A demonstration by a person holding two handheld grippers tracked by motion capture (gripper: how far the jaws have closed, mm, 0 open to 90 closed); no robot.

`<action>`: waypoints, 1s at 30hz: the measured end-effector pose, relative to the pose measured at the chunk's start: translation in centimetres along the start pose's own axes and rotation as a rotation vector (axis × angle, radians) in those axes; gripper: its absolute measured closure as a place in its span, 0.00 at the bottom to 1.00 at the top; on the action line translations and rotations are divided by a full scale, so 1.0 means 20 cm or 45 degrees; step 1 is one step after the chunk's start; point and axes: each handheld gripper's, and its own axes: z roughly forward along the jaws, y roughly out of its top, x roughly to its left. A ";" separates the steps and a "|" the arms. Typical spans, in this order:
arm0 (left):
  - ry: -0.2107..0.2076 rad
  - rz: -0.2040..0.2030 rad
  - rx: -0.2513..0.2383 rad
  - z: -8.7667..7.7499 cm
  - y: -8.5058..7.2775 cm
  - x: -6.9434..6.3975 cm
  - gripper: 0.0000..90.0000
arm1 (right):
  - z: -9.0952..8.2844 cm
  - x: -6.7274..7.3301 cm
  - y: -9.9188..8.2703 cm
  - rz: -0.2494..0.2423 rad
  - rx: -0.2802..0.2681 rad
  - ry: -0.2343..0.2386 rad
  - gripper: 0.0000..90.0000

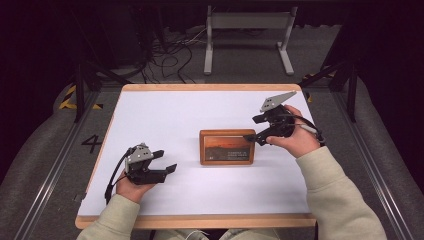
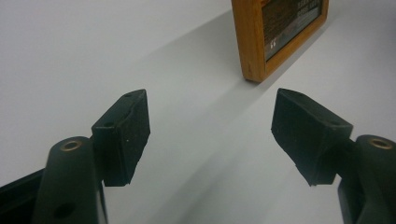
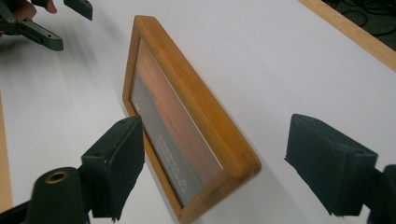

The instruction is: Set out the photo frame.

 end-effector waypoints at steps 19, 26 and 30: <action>-0.047 -0.004 -0.027 -0.07 -0.02 0.03 0.22 | -0.19 0.02 -0.19 0.105 -0.090 -0.070 0.23; -0.046 -0.010 -0.039 -0.07 -0.02 0.02 0.22 | -0.20 0.06 -0.27 0.125 -0.157 -0.083 0.18; -0.045 -0.003 -0.037 -0.07 -0.02 0.02 0.21 | -0.20 0.08 -0.31 0.139 -0.161 -0.094 0.16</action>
